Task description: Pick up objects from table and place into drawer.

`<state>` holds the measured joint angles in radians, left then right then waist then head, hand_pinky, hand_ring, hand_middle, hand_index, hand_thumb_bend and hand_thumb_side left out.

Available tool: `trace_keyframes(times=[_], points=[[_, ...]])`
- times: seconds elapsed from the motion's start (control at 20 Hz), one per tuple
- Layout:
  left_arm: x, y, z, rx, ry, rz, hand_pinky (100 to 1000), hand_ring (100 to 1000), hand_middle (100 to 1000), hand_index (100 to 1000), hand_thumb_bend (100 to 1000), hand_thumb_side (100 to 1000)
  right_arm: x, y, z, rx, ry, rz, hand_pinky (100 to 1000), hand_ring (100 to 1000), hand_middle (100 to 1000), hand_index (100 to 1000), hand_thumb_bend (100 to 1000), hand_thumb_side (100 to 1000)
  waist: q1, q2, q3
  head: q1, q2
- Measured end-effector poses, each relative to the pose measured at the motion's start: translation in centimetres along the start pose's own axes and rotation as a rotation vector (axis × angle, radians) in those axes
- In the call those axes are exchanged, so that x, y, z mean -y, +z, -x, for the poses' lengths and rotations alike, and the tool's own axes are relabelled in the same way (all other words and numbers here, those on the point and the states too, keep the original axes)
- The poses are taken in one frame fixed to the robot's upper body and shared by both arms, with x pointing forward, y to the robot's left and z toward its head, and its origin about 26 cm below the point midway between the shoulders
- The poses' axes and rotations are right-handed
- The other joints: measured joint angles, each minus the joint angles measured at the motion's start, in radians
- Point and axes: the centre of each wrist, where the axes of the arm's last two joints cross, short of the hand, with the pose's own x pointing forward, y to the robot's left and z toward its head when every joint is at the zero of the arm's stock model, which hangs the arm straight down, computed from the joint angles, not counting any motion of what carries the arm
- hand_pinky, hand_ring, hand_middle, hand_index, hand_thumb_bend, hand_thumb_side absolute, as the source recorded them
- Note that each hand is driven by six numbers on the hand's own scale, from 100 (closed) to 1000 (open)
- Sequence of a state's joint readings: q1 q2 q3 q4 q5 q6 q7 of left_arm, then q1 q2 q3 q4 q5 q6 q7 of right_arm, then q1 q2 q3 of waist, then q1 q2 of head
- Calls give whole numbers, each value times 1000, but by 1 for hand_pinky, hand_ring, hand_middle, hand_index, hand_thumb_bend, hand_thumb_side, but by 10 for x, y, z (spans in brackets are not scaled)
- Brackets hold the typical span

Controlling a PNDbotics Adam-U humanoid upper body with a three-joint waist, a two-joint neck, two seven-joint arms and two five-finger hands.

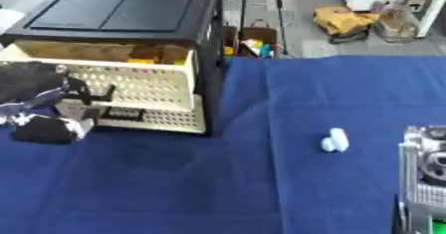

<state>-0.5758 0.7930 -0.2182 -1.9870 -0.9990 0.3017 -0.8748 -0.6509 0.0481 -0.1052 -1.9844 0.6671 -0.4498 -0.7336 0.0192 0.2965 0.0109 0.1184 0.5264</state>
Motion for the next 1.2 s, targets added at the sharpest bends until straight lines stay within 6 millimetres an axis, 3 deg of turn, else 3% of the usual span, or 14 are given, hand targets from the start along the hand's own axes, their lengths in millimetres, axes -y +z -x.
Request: trace_keyframes(times=[1.2], points=[[10,2,1,29,-40,-39,100,100,175,602,100,714,0,0,0,-2,6,10,697,731,576,715,100,985,-2,0,2,0,0]])
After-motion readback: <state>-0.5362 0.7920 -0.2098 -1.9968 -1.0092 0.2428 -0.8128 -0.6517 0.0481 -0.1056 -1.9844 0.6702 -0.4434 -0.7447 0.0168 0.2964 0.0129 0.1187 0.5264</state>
